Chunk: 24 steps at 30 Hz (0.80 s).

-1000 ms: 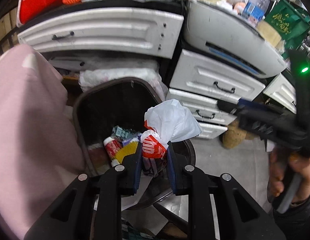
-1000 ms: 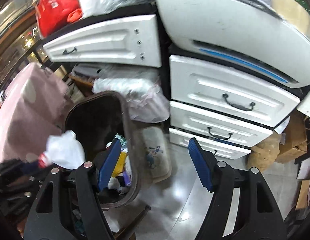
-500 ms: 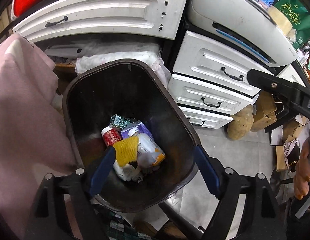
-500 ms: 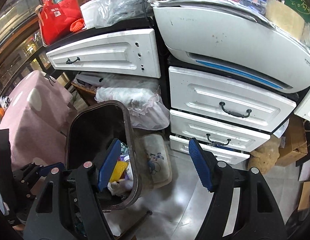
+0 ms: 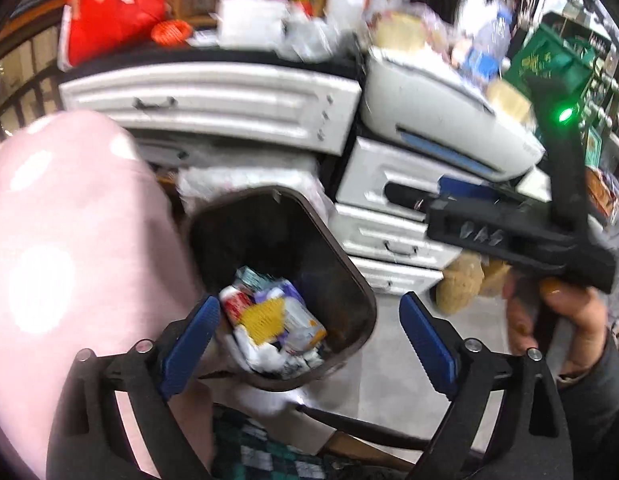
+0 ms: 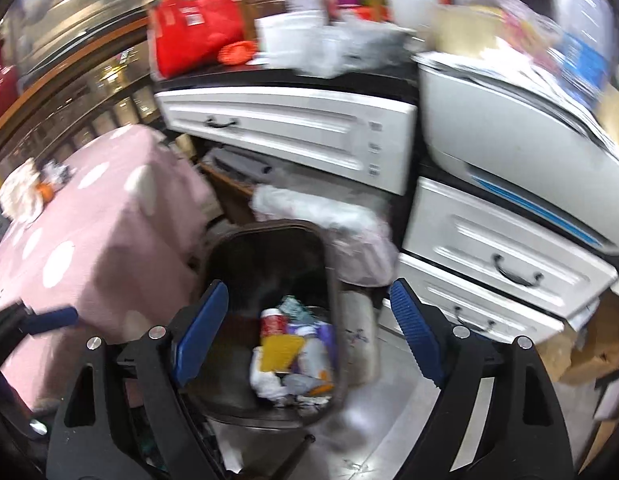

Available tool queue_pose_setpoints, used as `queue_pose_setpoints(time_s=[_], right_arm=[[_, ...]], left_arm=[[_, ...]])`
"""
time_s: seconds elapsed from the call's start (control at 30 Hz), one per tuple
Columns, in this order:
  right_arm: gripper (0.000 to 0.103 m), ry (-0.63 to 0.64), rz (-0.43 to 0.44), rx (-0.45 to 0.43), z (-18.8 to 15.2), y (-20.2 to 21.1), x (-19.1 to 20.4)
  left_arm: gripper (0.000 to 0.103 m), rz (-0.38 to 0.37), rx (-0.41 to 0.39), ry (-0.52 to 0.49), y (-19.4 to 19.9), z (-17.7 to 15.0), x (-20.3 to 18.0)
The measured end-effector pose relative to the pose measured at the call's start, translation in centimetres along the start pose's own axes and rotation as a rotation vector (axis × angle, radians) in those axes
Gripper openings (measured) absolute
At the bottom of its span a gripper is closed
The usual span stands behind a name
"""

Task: Collect trash
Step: 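Move both tools back over the table toward the remaining trash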

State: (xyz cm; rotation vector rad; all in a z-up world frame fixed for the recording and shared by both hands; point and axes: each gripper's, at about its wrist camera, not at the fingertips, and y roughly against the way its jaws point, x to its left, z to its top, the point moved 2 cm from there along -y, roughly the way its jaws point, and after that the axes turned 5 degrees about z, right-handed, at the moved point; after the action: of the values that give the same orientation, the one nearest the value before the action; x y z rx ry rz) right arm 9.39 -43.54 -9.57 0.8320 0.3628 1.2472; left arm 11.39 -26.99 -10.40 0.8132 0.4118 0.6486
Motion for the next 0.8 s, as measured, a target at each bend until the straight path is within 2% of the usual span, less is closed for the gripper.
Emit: queue_pose_setpoints(time_s=[0.2, 0.43, 0.63, 0.8], right_arm=[[0.083, 0.112, 0.128, 0.016, 1.3, -1.3, 6.6], [0.083, 0.217, 0.267, 0.055, 2.8, -3.0, 14.2], [0.083, 0.302, 0.324, 0.073, 3.9, -4.1, 19.6], [0.083, 0.368, 0.352, 0.092, 4.6, -5.5, 23.5]], left_arm=[[0.093, 0.126, -0.097, 0.077, 4.7, 0.0, 6.0], [0.093, 0.328, -0.163, 0.254, 9.2, -1.2, 16.9], [0.093, 0.491, -0.185, 0.419, 12.2, -2.9, 27.0], [0.093, 0.591, -0.248, 0.443, 14.7, -1.9, 33.9]])
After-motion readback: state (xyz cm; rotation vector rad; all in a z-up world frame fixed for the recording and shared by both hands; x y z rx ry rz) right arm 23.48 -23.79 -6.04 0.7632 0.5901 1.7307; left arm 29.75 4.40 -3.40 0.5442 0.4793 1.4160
